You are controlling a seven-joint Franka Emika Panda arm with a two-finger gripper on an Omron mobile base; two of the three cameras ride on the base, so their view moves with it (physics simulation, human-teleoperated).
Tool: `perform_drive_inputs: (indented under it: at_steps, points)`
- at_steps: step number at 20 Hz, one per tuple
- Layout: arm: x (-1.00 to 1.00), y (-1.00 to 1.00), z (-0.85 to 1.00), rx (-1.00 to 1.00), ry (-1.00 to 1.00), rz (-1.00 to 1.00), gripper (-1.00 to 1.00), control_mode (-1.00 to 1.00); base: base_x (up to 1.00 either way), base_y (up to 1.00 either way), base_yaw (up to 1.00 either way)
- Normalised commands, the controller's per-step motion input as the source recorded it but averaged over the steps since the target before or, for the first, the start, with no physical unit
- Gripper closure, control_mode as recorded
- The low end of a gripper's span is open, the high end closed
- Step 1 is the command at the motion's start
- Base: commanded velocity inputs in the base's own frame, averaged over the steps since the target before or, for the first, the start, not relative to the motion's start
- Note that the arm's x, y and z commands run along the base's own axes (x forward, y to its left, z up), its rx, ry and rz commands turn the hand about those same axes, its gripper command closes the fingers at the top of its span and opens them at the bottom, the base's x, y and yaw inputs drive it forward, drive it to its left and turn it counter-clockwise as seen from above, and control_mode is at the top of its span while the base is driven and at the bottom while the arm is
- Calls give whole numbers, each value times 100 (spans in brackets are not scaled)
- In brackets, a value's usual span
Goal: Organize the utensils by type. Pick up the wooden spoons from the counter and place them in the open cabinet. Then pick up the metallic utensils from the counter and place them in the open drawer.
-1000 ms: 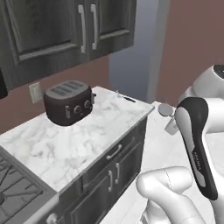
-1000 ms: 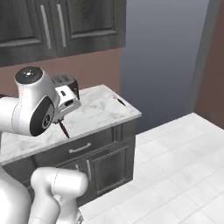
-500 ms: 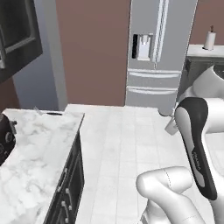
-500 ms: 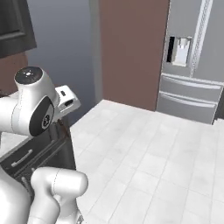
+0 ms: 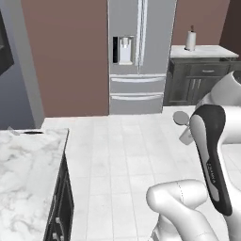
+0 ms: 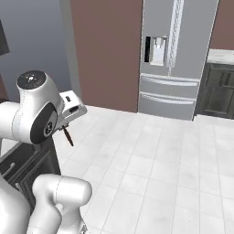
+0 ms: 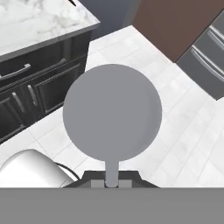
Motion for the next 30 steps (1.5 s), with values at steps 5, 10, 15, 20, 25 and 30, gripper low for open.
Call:
perform_drive_inputs:
  at_steps: [5,10,15,20,25,30]
  points:
    - [0,0,0,0,0,0,100,100,46,-18,-3]
    - [0,0,0,0,0,0,100,100,100,-59,-17]
    - [0,0,0,0,0,0,100,100,100,-54,-21]
    - [0,0,0,0,0,0,100,100,100,-42,-19]
    - [0,0,0,0,0,0,100,100,100,-26,-15]
    - [0,0,0,0,0,0,100,100,100,-20,-13]
